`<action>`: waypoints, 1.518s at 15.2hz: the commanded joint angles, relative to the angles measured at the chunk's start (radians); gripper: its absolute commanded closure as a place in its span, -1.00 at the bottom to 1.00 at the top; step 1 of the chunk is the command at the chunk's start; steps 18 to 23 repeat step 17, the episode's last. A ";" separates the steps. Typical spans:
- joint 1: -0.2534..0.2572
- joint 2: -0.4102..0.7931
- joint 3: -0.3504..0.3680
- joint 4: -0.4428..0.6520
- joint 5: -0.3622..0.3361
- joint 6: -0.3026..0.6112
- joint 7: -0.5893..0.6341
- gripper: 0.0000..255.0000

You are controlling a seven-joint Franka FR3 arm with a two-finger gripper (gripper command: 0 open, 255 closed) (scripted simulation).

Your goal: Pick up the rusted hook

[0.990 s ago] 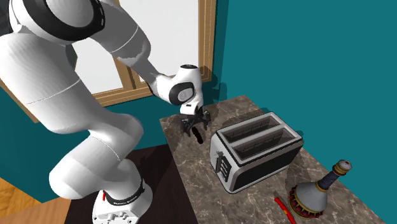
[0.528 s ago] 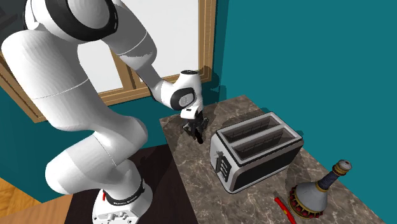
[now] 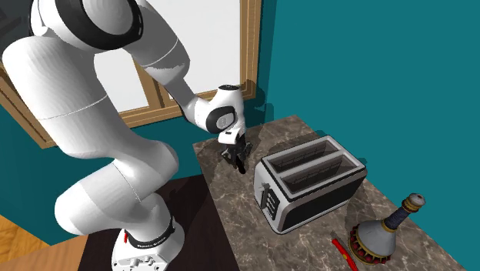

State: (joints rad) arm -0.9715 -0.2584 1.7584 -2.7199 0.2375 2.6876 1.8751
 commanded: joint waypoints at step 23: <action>0.601 -0.177 -0.618 0.029 0.122 -0.283 -0.126 1.00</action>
